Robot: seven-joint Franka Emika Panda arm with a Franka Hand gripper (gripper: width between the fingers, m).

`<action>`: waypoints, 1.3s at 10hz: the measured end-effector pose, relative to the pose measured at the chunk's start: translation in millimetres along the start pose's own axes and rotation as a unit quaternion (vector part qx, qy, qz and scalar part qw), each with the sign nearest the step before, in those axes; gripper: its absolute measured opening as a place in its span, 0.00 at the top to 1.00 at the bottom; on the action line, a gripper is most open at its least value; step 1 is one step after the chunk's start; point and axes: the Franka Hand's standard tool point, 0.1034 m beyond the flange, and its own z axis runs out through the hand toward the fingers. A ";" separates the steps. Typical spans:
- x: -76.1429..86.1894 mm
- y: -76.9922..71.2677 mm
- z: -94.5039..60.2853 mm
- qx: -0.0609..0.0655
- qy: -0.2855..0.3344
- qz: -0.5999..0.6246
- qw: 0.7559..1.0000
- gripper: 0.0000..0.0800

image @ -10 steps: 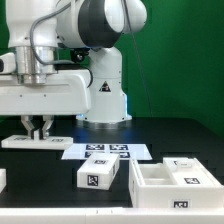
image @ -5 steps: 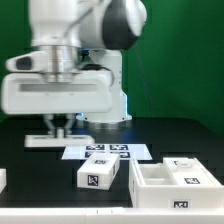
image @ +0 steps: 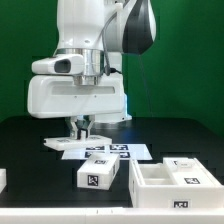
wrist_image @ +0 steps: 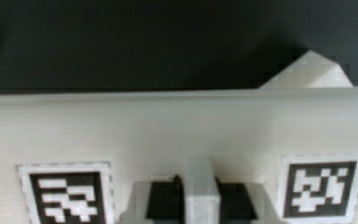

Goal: Assemble cabinet

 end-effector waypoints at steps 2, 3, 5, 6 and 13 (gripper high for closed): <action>29.2 -36.1 -0.7 -0.009 0.002 -0.119 0.993 0.92; 46.9 -52.9 -2.7 -0.018 0.005 -0.190 0.982 0.92; 43.3 -51.1 -1.6 -0.024 0.005 -0.237 0.971 0.92; 42.8 -50.7 -1.5 -0.025 0.003 -0.269 0.963 0.92; 54.0 -70.5 5.1 -0.026 -0.011 -0.471 0.882 0.92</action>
Offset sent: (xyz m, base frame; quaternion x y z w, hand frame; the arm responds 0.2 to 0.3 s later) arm -0.0033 0.0471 0.0089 -0.0962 0.0081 -0.2946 0.9507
